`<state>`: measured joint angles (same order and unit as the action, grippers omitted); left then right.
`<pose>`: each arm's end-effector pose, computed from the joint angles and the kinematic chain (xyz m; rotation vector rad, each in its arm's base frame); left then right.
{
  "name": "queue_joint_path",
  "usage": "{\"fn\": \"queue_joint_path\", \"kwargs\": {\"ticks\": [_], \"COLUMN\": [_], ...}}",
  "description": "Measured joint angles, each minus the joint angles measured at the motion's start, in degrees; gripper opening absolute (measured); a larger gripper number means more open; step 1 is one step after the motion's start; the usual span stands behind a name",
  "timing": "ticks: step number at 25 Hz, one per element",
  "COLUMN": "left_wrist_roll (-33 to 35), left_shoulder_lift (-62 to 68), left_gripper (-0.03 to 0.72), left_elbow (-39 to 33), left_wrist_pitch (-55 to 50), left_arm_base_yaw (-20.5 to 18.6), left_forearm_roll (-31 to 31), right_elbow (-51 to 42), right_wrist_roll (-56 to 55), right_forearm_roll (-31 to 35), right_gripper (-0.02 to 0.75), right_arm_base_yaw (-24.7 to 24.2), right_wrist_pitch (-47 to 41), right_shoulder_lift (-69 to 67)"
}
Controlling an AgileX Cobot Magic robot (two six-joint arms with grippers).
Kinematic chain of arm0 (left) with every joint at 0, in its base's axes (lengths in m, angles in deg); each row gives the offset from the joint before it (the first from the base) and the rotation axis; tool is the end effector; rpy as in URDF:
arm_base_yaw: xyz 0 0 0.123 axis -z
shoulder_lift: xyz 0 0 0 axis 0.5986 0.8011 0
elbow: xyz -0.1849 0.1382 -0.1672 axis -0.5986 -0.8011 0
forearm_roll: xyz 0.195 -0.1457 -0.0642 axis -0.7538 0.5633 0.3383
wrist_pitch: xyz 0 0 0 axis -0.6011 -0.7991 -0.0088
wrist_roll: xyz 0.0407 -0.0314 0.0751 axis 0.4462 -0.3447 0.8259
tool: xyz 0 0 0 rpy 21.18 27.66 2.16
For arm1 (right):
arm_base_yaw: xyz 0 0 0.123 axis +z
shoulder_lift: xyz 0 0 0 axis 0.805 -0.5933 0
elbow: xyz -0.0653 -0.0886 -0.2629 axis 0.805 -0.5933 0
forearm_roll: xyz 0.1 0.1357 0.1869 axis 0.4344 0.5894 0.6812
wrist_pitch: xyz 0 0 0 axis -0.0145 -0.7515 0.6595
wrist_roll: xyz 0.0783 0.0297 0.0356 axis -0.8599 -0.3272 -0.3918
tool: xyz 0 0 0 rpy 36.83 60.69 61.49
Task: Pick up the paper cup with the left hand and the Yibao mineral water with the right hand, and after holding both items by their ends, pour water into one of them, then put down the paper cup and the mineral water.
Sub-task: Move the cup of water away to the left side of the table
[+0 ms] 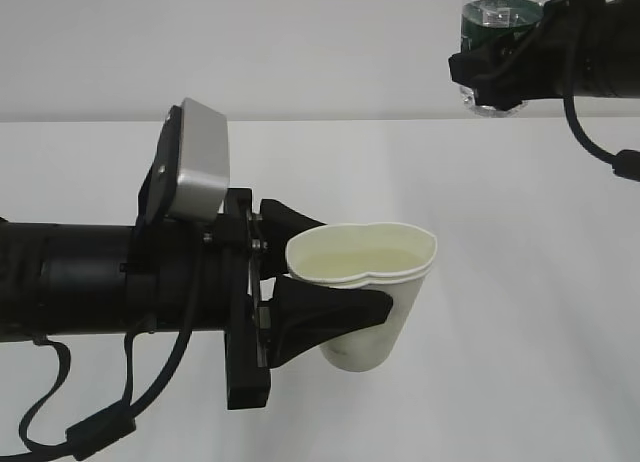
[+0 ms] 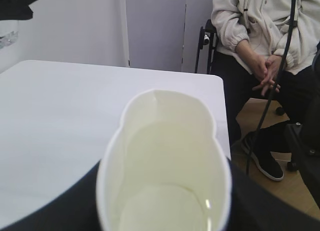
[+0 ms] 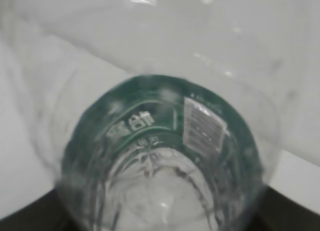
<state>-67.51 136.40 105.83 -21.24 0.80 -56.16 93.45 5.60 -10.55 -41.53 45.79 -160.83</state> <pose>0.1955 -0.2281 0.2090 1.1926 1.4233 -1.0314 0.3267 0.0888 0.2915 -0.5958 1.8418 0.1577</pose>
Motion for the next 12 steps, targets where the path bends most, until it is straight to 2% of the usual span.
{"fn": "queue_joint_path", "kwargs": {"ticks": [12], "left_wrist_roll": [0.0], "left_shoulder_lift": [0.0], "left_gripper": [0.373], "left_elbow": [0.0], "left_wrist_pitch": [0.0], "left_arm_base_yaw": [0.0], "left_forearm_roll": [0.0], "right_elbow": [0.0], "right_wrist_roll": [-1.4], "right_forearm_roll": [0.7], "right_gripper": [0.435], "right_arm_base_yaw": [0.0], "right_wrist_pitch": [-5.1], "right_shoulder_lift": [0.0]}}
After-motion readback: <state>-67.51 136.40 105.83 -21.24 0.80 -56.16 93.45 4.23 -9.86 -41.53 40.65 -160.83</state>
